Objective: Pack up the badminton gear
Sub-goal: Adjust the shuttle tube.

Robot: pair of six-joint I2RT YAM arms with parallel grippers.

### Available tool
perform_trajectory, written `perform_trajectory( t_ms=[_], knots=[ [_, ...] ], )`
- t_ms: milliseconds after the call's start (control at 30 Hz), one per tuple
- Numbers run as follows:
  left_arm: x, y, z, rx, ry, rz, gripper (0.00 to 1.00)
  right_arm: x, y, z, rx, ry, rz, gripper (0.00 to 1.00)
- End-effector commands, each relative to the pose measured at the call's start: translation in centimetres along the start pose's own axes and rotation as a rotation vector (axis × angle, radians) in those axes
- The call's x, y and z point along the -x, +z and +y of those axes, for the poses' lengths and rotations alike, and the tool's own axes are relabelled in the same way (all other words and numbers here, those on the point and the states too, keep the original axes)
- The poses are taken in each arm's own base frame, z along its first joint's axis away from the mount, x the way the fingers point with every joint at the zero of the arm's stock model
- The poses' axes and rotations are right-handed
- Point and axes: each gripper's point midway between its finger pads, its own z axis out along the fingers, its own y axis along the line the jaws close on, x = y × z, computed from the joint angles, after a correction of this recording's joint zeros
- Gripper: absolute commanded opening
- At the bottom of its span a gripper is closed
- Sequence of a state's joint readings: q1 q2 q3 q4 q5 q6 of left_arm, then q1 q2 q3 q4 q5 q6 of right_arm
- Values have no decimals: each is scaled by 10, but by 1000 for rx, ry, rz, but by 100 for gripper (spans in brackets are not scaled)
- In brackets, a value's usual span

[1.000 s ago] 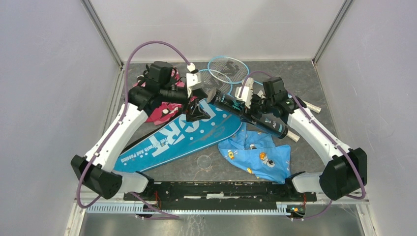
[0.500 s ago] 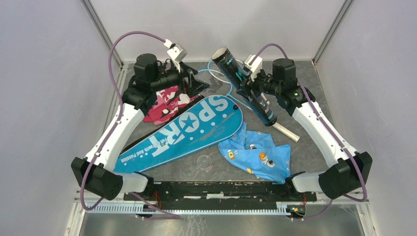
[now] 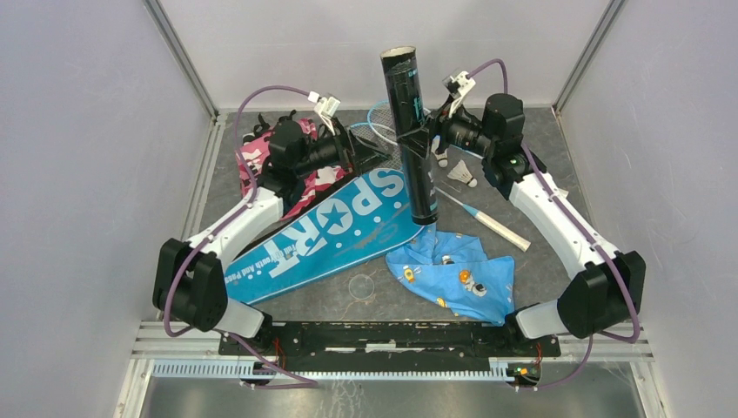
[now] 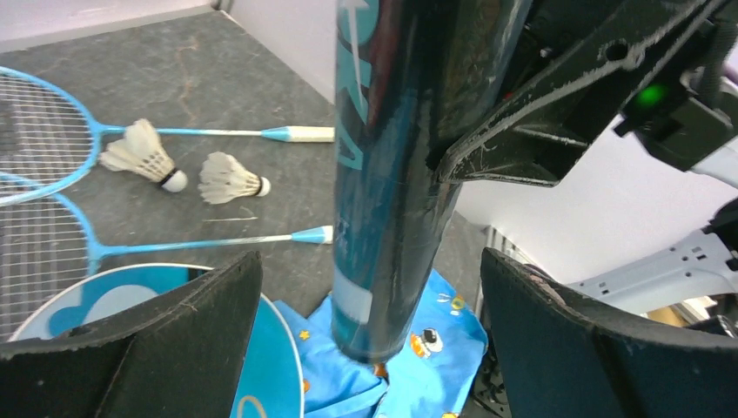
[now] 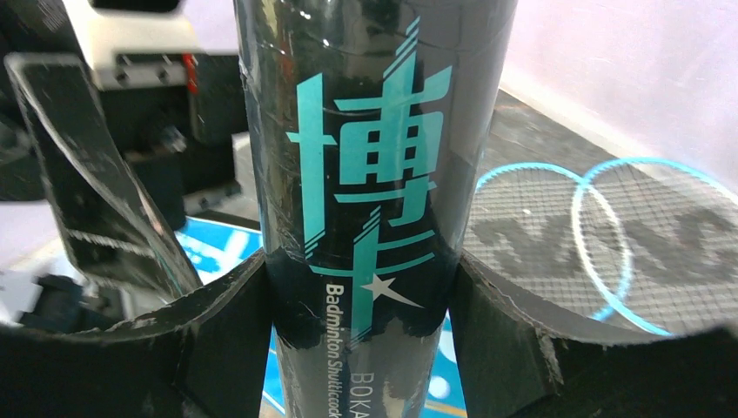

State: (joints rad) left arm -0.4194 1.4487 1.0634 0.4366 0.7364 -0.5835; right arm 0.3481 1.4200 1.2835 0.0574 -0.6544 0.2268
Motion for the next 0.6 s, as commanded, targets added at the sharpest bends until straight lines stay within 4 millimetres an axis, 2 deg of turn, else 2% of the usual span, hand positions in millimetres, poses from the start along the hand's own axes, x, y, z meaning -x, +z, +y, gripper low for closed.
perform_trajectory(
  t_ms=[0,267,400,567],
  knots=[
    [16,8,-32,-138,-1,-117,100,35,4,26,153,103,-149,1],
    [-1,26,-39,-221,-66,-121,100,26,5,38,256,219,-185,3],
    [-8,32,-36,-223,-89,-117,100,22,4,42,289,254,-197,4],
    [-9,37,-37,-238,-96,-114,91,18,4,44,307,282,-199,4]
  ],
)
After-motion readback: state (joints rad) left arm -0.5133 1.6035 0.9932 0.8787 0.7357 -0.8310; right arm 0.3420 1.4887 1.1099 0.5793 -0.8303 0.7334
